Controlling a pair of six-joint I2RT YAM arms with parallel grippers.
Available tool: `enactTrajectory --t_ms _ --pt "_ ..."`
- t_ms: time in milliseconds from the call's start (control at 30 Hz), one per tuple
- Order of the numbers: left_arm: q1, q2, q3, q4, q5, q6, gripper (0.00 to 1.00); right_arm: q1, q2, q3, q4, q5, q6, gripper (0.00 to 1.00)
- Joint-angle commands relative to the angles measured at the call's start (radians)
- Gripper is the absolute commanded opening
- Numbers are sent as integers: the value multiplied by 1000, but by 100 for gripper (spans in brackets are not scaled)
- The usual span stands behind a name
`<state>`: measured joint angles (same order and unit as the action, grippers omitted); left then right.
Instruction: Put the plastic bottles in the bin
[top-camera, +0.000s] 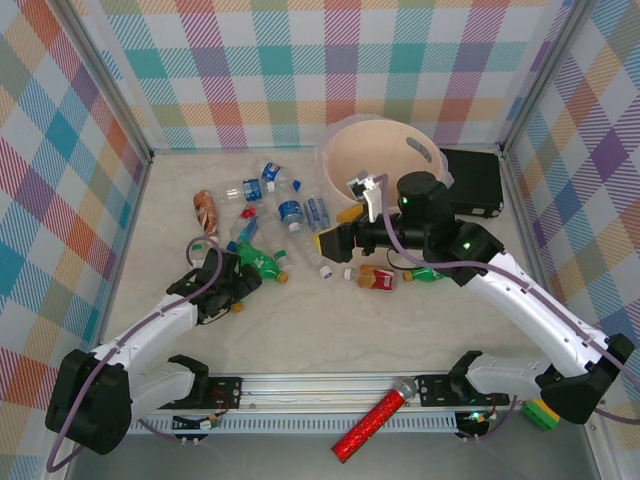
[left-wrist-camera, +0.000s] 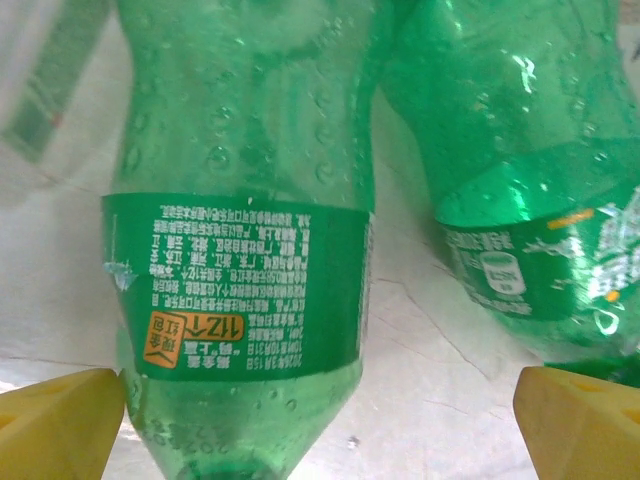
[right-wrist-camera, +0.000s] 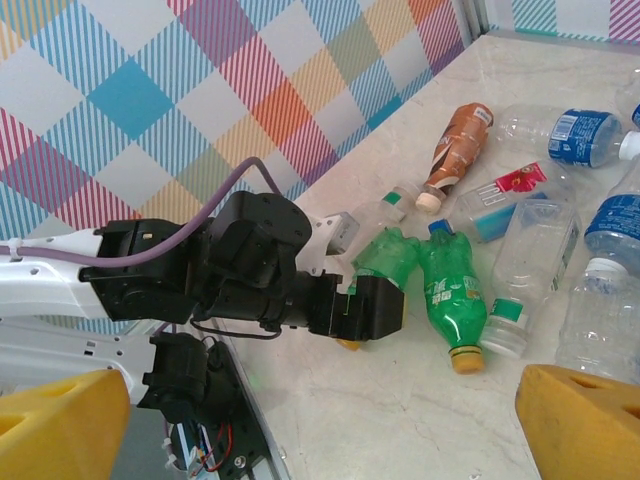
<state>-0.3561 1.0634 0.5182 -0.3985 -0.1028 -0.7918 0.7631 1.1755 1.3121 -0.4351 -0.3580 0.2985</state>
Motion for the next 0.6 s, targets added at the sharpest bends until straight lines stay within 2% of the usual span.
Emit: enactTrajectory --t_ms 0,300,567 --pt "11 4 0 19 64 12 100 8 4 33 4 11 -10 99" --pt "19 30 103 -131 -73 78 100 11 -35 -2 -5 45 -39 99" --pt "72 124 153 -137 -50 116 93 10 -81 -29 -22 68 -65 99"
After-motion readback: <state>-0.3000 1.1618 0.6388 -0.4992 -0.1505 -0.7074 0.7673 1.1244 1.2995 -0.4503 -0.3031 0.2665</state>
